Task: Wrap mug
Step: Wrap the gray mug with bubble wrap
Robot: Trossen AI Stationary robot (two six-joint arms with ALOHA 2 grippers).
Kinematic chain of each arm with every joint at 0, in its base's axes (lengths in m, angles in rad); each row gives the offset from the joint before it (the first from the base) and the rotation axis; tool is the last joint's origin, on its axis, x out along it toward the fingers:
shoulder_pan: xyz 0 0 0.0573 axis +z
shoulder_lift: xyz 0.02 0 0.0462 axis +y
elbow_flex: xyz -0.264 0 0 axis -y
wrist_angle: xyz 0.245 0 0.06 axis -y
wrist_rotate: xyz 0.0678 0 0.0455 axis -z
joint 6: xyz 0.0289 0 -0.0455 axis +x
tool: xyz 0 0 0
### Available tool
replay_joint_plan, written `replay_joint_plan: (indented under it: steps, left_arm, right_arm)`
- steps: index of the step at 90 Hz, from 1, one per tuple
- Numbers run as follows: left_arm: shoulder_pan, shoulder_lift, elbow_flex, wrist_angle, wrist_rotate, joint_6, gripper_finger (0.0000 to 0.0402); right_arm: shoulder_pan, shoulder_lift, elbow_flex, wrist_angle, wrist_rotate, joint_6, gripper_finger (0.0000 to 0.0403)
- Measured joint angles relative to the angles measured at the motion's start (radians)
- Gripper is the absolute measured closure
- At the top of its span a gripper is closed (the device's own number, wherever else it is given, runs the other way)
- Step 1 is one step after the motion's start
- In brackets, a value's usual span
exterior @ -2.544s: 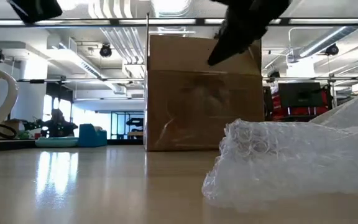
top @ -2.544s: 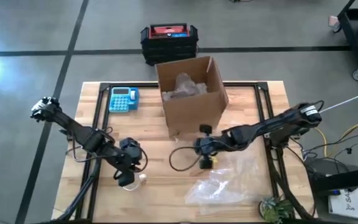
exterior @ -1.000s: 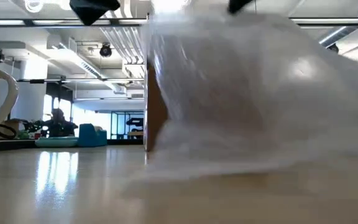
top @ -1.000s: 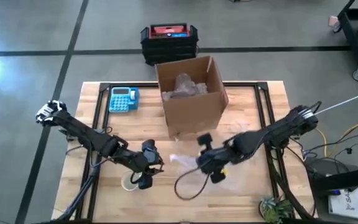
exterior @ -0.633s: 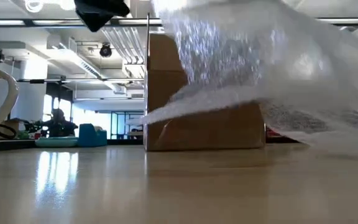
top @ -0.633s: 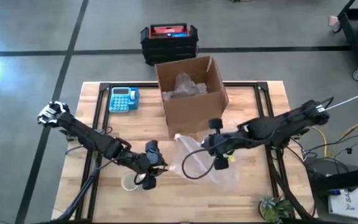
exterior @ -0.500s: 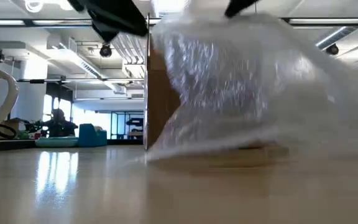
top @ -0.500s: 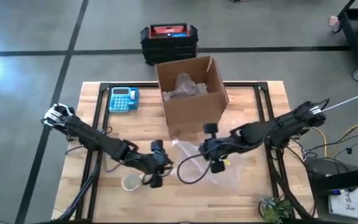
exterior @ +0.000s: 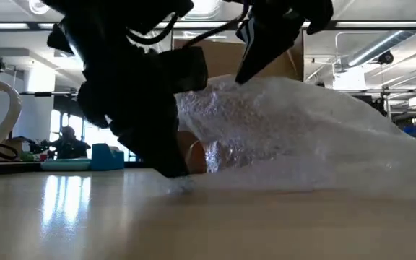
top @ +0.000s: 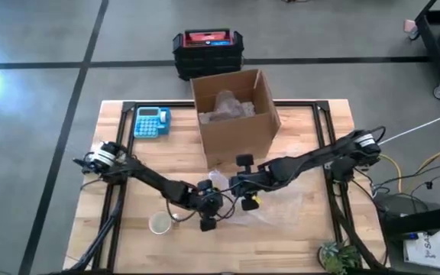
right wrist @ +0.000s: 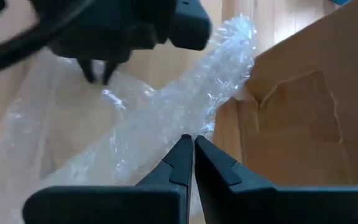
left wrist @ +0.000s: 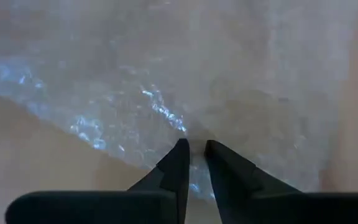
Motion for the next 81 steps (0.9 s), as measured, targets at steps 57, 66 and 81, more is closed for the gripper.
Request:
replay_joint_plan:
  steps: [57,66,81]
  left_arm:
    - [-0.045,-0.115,-0.01,-0.307,0.268,-0.272,0.0381]
    - [-0.051,-0.115,-0.013,-0.319,0.272,-0.277,0.0381]
    - [-0.051,-0.147,-0.004,-0.327,0.253,-0.275,0.0381]
  right_arm:
    - [0.024,-0.139,0.051,-0.553,0.041,0.415,0.0336]
    - [0.032,-0.153,0.042,-0.594,-0.006,0.423,0.0299]
    - [0.037,-0.157,-0.066,-0.609,-0.086,0.438,0.0251]
